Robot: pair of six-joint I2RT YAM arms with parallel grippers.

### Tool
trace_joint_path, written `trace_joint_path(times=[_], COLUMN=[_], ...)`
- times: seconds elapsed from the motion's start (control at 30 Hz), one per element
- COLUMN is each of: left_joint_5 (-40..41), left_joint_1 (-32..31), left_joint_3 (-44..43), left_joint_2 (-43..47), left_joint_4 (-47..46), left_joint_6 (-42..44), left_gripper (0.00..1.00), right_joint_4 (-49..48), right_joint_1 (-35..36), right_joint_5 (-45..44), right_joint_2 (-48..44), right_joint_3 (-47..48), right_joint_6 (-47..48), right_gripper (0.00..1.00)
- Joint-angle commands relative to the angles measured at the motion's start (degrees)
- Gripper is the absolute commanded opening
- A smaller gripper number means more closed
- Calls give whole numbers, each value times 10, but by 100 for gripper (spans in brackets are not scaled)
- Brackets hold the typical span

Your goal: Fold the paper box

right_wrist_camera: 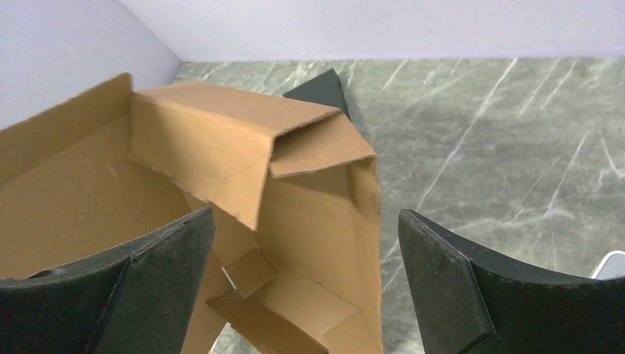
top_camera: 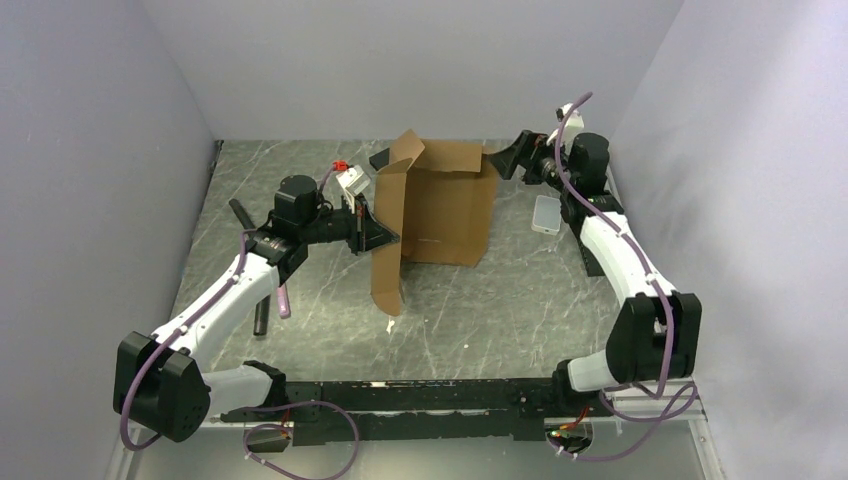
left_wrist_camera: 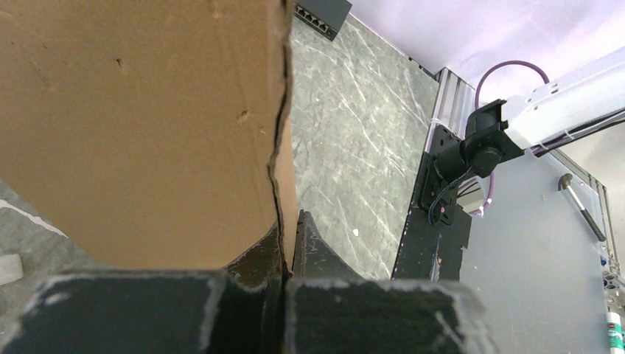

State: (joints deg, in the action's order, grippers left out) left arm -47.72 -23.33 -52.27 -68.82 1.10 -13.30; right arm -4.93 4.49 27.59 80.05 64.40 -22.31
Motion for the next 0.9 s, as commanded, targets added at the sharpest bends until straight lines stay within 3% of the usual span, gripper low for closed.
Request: trace_joint_path(times=[0.0,0.57,0.87], left_joint_5=[-10,-13,-11], left_joint_1=[-4,-8,-13], left_joint_3=[0,-4,-14], left_joint_2=[21,15,1], left_joint_4=[-36,-37,-38], left_joint_6=[-8,-7,-5], left_gripper=[0,0,0], right_joint_4=[-41,-165,-120], right_joint_1=[-7,-8,12], right_joint_5=[34,162,124], right_joint_2=[34,123,111], right_joint_3=[0,7,31], right_joint_6=[-21,-91,-48], right_gripper=[100,100,100])
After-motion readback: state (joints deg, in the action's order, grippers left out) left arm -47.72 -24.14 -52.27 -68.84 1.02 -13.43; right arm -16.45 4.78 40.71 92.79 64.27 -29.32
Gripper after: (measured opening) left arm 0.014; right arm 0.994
